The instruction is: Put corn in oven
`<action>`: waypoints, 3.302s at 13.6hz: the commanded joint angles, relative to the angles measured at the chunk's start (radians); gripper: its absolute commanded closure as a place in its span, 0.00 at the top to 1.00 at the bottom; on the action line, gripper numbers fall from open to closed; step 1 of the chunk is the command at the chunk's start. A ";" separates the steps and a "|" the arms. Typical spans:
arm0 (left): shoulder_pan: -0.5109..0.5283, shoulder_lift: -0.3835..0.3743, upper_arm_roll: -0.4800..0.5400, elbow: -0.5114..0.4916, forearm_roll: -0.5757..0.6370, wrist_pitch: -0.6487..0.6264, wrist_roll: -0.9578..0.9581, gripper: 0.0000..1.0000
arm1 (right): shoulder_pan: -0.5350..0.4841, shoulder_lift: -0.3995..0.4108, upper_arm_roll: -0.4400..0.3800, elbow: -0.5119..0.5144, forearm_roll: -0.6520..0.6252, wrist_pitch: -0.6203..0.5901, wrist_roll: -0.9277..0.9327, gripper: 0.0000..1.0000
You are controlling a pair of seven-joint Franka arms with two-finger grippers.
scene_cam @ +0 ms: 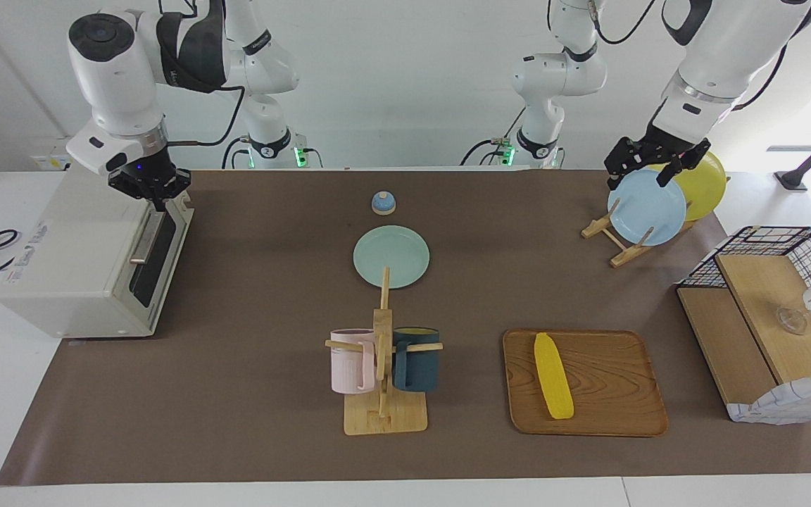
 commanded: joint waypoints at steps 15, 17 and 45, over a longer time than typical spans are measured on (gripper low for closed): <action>-0.004 -0.012 0.006 -0.004 0.002 -0.009 -0.007 1.00 | -0.111 -0.001 0.004 -0.161 -0.059 0.190 -0.028 0.00; -0.004 -0.012 0.006 -0.006 0.010 -0.001 -0.007 1.00 | -0.122 0.011 0.006 -0.167 -0.059 0.207 -0.028 0.00; -0.202 0.741 0.067 0.362 -0.016 0.441 -0.051 1.00 | -0.023 0.195 0.013 -0.186 0.160 0.399 0.123 0.00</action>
